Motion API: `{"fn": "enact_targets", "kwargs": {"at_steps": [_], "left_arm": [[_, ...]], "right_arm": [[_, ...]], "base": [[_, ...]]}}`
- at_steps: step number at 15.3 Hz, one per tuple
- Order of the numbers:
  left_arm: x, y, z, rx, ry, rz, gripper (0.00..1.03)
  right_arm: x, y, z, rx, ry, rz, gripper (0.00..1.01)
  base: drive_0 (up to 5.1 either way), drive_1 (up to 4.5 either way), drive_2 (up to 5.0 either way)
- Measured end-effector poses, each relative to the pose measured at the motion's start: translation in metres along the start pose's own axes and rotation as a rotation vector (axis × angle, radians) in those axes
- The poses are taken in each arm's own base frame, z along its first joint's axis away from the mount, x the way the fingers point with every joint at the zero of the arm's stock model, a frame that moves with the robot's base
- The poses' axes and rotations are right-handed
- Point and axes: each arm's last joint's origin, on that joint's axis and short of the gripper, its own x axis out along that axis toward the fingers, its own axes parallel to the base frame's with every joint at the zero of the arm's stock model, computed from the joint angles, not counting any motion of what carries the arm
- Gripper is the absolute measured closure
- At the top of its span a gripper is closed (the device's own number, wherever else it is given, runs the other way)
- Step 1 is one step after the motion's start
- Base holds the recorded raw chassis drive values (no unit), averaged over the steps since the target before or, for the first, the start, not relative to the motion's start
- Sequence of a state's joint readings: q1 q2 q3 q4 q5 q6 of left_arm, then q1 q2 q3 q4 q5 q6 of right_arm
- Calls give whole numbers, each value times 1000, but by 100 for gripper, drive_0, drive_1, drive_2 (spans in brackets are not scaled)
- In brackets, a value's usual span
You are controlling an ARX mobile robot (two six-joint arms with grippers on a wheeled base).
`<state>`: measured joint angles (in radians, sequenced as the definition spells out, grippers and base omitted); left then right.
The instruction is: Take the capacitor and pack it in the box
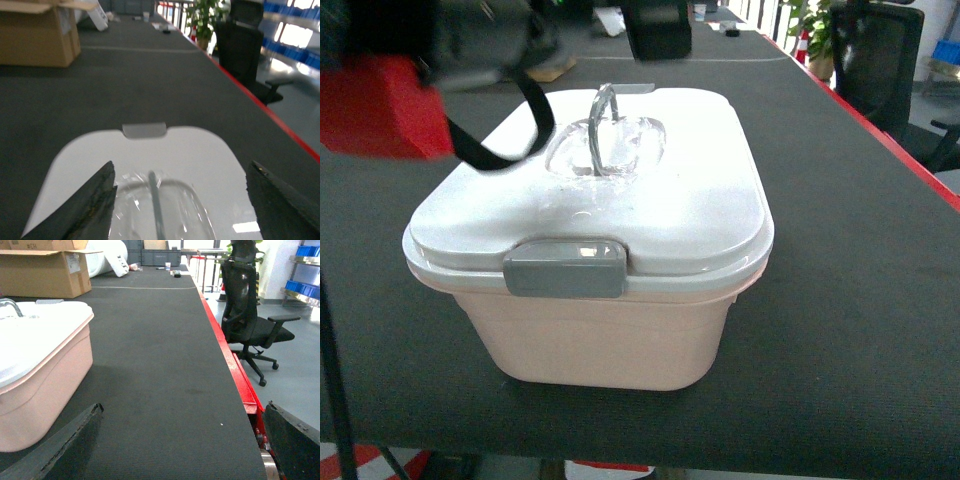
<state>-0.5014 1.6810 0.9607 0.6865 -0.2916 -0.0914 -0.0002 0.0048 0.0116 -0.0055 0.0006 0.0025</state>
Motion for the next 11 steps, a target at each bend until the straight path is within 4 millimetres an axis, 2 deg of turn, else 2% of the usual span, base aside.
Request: {"fn": "enact_targets", "kwargs": {"at_steps": [2,3,4,6,7,9,10,11], "left_arm": [[-7,19,20,-25,-77,38,10],[-13,37,25,-11,-122,76,5],[-25,53,23,22,-152,100,5],[-78,90,34,102,-333,194,5],[-108,105,28,142,-381,248,5],[-148,118,-11,167,-322,288,5],[-166,121,-30,164,-254,296,5],[-176,122,-40,161,-222,307,5]], "right_arm": [[0,0,0,0,0,0,3],[0,0,0,0,0,0,3],[0,0,0,0,0,0,3],[0,0,0,0,0,0,3],[0,0,0,0,0,0,3],[0,0,0,0,0,0,3],[0,0,0,0,0,0,3],[0,0,0,0,0,0,3]], "base": [[0,0,0],[0,0,0],[0,0,0],[0,0,0],[0,0,0],[0,0,0],[0,0,0],[0,0,0]]}}
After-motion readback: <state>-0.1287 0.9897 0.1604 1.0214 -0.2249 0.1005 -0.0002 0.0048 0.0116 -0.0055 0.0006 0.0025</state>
